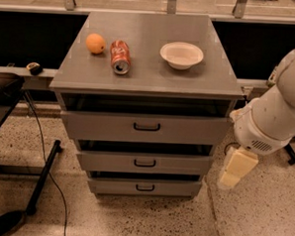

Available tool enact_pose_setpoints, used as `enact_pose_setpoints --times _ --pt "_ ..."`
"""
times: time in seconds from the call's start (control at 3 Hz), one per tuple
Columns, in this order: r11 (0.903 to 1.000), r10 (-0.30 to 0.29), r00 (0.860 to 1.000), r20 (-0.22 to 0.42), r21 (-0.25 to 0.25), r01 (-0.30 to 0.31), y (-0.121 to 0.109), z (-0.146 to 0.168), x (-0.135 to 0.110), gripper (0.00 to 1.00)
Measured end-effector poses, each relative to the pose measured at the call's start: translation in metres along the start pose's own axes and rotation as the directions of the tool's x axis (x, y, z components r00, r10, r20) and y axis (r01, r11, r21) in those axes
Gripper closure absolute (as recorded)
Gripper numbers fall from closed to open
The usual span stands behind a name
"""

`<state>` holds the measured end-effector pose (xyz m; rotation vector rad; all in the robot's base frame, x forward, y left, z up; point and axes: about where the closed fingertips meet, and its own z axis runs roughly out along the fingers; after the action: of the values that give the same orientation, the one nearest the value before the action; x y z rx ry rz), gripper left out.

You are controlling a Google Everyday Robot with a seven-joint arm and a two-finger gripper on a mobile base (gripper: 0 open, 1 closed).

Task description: Open middle drawer

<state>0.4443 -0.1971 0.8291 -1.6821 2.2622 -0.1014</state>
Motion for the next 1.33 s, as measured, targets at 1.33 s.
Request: enact_pose_setpoints --times 1.33 --pt "0.9955 -0.055 0.986 0.158 -0.067 0.067 0.006 0.186 -0.071 0.0"
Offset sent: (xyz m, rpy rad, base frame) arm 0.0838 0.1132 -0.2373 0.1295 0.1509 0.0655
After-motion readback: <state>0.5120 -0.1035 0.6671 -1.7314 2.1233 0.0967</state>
